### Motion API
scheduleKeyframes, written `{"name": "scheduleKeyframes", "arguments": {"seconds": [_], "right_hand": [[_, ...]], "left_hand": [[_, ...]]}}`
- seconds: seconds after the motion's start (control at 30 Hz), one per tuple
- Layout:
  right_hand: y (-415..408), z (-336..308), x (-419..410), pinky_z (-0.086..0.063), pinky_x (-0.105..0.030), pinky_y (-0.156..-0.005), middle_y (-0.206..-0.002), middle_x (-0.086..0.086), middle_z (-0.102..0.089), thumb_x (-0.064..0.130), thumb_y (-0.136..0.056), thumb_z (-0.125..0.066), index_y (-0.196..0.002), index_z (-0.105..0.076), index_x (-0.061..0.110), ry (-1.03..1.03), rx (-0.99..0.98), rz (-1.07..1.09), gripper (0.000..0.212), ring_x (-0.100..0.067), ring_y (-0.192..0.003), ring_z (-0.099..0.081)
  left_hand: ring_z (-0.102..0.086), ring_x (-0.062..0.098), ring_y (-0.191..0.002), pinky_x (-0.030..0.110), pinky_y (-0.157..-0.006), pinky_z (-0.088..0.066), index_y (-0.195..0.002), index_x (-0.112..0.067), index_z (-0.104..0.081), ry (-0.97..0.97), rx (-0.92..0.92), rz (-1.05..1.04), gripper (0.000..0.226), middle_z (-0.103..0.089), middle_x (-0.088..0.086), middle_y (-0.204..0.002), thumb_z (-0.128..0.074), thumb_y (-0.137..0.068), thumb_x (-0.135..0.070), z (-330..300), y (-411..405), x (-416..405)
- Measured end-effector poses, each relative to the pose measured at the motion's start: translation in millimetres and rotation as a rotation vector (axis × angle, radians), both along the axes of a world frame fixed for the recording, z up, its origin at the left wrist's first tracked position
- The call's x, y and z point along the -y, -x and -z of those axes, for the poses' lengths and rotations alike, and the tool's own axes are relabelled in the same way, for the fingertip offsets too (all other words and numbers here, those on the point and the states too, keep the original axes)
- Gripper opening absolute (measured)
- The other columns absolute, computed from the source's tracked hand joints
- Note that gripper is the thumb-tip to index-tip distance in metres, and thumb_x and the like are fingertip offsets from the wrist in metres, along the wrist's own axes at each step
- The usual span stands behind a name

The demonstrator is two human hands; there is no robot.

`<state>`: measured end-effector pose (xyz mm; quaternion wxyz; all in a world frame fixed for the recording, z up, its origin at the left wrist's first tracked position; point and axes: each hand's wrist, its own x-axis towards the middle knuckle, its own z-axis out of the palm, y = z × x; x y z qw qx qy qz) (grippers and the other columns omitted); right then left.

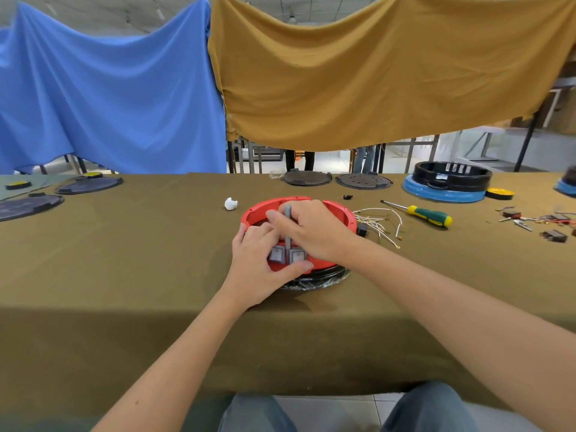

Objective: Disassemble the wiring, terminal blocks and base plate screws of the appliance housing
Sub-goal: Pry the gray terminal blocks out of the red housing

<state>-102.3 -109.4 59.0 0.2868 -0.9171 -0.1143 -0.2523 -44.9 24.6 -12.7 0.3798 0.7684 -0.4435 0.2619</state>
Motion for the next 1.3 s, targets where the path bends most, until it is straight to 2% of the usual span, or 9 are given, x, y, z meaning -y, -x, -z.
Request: {"name": "scheduleKeyframes", "arguments": {"seconds": [0.07,0.3,0.43,0.53,0.67,0.8,0.9,1.0,1.3], "right_hand": [[-3.7,1.5,-3.1,-0.042,-0.034,-0.055,-0.061,-0.015,-0.055,0.031,-0.105,-0.046,-0.068,-0.054,-0.004,0.056,-0.038,0.010,0.052,-0.022,-0.053,-0.049],[-13.3,-2.5,-6.6,-0.036,-0.032,-0.051,-0.057,-0.008,-0.047,0.030,-0.105,-0.043,-0.065,-0.053,0.004,0.023,-0.140,0.065,0.048,-0.019,-0.053,-0.043],[-2.2,0.7,2.7,-0.034,-0.015,-0.043,-0.048,0.003,-0.047,0.038,-0.104,-0.049,-0.067,-0.057,0.007,-0.381,-0.016,0.013,0.049,-0.006,-0.040,-0.041],[17.6,5.2,14.5,-0.039,-0.017,-0.040,-0.051,0.000,-0.057,0.043,-0.101,-0.049,-0.084,-0.065,0.006,-0.616,0.067,-0.018,0.044,-0.010,-0.039,-0.048],[44.3,18.1,20.6,-0.044,-0.020,-0.045,-0.056,-0.006,-0.065,0.040,-0.101,-0.049,-0.085,-0.061,0.009,-0.615,0.195,-0.001,0.036,-0.015,-0.043,-0.054],[55.6,36.2,10.4,-0.049,-0.037,-0.057,-0.069,-0.011,-0.066,0.046,-0.093,-0.062,-0.080,-0.049,0.014,-0.473,0.165,0.181,0.037,-0.025,-0.061,-0.061],[49.0,45.3,-1.3,-0.048,-0.032,-0.060,-0.072,-0.004,-0.063,0.034,-0.083,-0.078,-0.086,-0.043,0.016,-0.353,0.104,0.252,0.039,-0.016,-0.063,-0.057],[37.6,48.7,-6.0,-0.049,-0.027,-0.061,-0.076,-0.003,-0.060,0.029,-0.077,-0.084,-0.088,-0.041,0.018,-0.358,0.059,0.260,0.046,-0.013,-0.067,-0.058],[19.9,61.9,18.0,-0.042,-0.021,-0.050,-0.070,0.005,-0.054,0.016,-0.084,-0.073,-0.084,-0.036,0.022,-0.429,0.066,0.213,0.038,-0.004,-0.055,-0.047]], "left_hand": [[-0.044,0.000,-0.110,0.043,-0.121,-0.006,-0.117,-0.029,-0.062,0.002,0.004,0.002,0.061,-0.053,-0.025,-0.112,-0.053,-0.077,-0.075,0.0,-0.7,-0.3],[-0.043,-0.004,-0.110,0.043,-0.121,-0.005,-0.108,-0.034,-0.061,0.007,-0.025,0.019,0.052,-0.052,-0.027,-0.110,-0.055,-0.076,-0.074,-0.6,-1.0,-0.2],[-0.044,-0.003,-0.107,0.039,-0.120,-0.007,-0.093,-0.035,-0.056,0.032,-0.020,0.016,0.044,-0.051,-0.024,-0.096,-0.057,-0.074,-0.075,0.6,-1.0,-0.2],[-0.044,-0.001,-0.109,0.041,-0.119,-0.011,-0.092,-0.033,-0.055,0.039,-0.027,0.008,0.047,-0.049,-0.021,-0.097,-0.058,-0.073,-0.076,1.0,-1.2,-0.5],[-0.044,-0.001,-0.104,0.045,-0.112,-0.024,-0.091,-0.036,-0.056,0.040,0.004,-0.016,0.045,-0.050,-0.020,-0.095,-0.058,-0.073,-0.077,0.5,-0.9,-1.0],[-0.045,0.001,-0.099,0.040,-0.108,-0.027,-0.090,-0.034,-0.058,0.009,0.052,-0.111,0.048,-0.049,-0.020,-0.091,-0.055,-0.074,-0.079,0.8,2.0,0.5],[-0.047,0.008,-0.094,0.035,-0.099,-0.028,-0.090,-0.029,-0.062,-0.008,0.103,-0.267,0.044,-0.050,-0.016,-0.089,-0.053,-0.077,-0.069,0.4,6.5,0.1],[-0.051,0.014,-0.091,0.033,-0.090,-0.027,-0.091,-0.027,-0.063,-0.043,0.152,-0.361,0.034,-0.055,-0.012,-0.091,-0.056,-0.074,-0.056,-1.7,8.5,-1.2],[-0.052,0.009,-0.096,0.026,-0.088,-0.023,-0.112,-0.028,-0.063,-0.082,0.196,-0.242,0.035,-0.059,-0.017,-0.104,-0.053,-0.082,-0.041,-0.6,8.6,-3.2]]}}
